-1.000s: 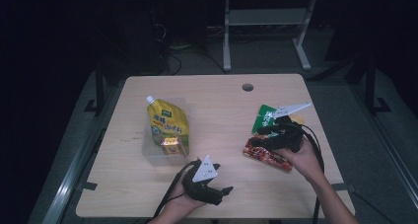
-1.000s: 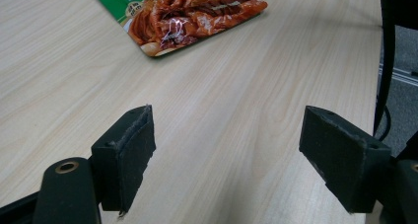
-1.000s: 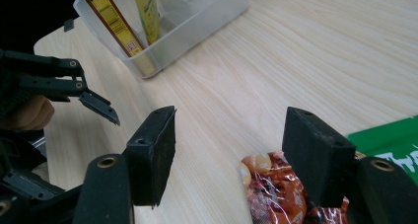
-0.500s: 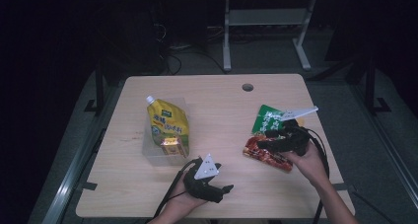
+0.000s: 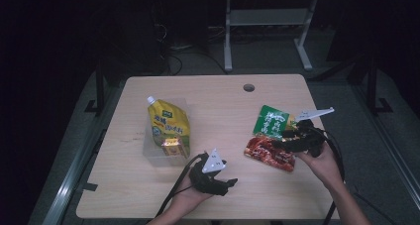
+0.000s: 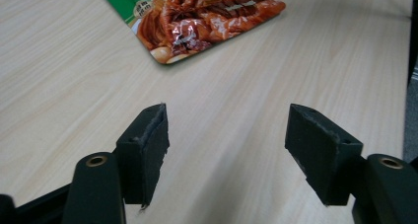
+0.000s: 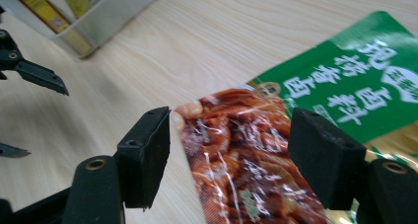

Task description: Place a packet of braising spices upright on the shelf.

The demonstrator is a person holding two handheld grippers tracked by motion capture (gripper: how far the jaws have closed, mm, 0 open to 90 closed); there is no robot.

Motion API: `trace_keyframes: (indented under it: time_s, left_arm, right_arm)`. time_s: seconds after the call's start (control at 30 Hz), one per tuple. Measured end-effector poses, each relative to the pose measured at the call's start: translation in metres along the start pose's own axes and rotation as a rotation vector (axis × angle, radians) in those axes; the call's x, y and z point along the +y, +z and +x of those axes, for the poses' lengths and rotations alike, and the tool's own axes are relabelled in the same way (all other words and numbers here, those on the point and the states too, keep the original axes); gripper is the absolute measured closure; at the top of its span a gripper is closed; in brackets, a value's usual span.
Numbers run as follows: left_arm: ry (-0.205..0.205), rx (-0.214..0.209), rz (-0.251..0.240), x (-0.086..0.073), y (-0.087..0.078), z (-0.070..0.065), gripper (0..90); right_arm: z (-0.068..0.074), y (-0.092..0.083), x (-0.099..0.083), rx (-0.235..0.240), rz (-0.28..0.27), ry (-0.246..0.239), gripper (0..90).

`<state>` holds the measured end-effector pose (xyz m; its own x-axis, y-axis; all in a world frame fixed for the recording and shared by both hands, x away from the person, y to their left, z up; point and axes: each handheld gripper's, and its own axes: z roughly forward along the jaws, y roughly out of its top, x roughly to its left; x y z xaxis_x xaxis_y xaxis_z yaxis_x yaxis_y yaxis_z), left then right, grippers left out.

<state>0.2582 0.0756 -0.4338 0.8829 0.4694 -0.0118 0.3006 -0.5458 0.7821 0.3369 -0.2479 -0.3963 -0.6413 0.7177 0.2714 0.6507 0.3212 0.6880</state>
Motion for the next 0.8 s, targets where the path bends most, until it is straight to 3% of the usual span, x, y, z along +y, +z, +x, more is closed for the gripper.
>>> trace_keyframes:
  time_s: [0.23, 0.37, 0.67, 0.8]
  left_arm:
    - [-0.023, -0.005, -0.004, 0.011, 0.014, 0.010, 37.4]
    - [-0.005, -0.011, -0.003, 0.019, 0.021, 0.012, 40.5]
    - [0.006, -0.027, -0.006, 0.039, 0.037, 0.016, 57.1]
    - [-0.013, -0.031, -0.025, 0.046, 0.043, 0.019, 64.0]
  right_arm:
    - [-0.011, -0.006, -0.002, -0.041, 0.004, 0.033, 30.2]
    - [-0.017, -0.009, 0.000, -0.065, 0.009, 0.044, 30.1]
    - [-0.033, -0.018, 0.010, -0.096, 0.023, 0.075, 28.9]
    - [-0.039, -0.022, 0.016, -0.114, 0.022, 0.084, 28.8]
